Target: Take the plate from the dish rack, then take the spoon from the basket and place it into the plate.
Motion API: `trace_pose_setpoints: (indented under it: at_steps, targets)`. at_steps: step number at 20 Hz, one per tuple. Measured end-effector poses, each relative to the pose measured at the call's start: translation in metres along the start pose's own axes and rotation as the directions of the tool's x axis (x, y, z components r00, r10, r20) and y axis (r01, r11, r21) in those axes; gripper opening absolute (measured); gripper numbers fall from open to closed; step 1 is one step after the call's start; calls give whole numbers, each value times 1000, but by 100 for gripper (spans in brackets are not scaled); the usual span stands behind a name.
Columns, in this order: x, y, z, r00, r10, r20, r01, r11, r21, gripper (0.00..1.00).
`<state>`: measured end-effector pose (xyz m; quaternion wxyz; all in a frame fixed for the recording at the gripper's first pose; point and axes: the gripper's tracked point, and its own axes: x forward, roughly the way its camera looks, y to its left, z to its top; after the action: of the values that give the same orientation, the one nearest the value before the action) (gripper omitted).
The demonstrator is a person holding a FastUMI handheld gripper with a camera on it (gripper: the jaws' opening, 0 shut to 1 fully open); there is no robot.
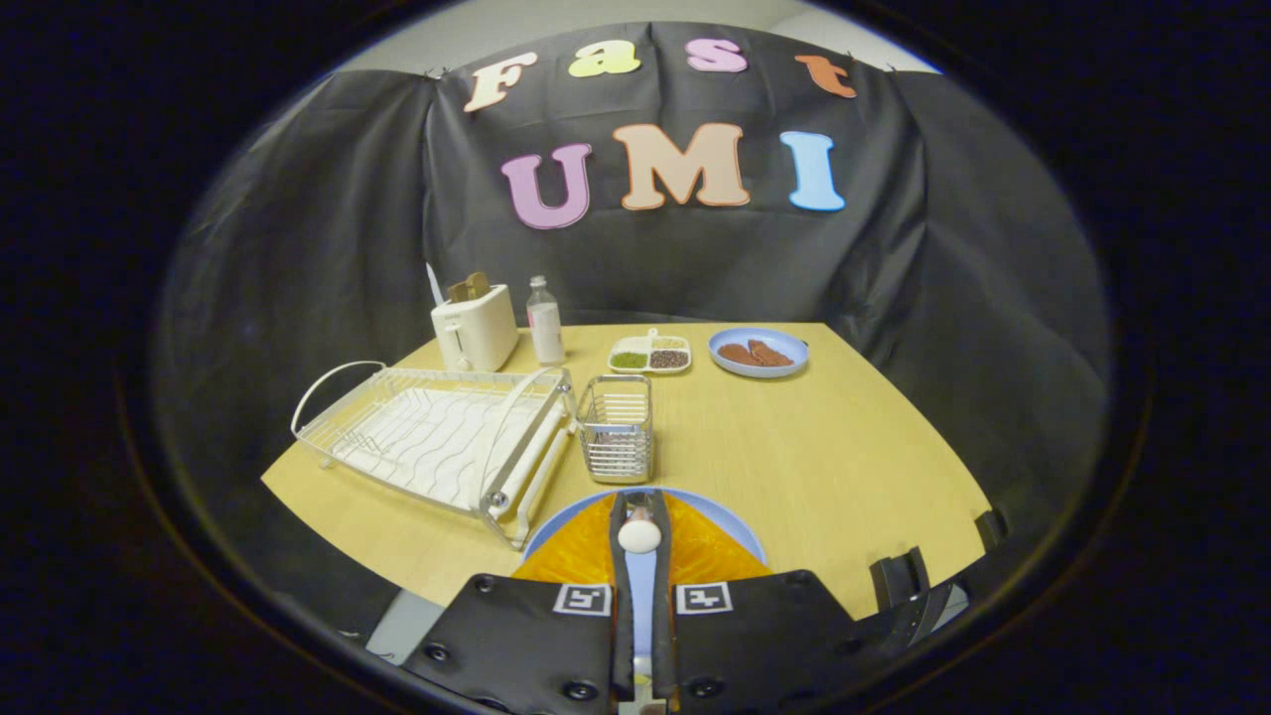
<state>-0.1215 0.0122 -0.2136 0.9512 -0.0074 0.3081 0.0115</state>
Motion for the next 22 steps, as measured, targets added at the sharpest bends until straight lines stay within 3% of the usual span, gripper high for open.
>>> trace_pose_setpoints:
  at_steps: [22]
  targets:
    - [-6,-5,-42,997,-56,-49,55,998,-16,12]
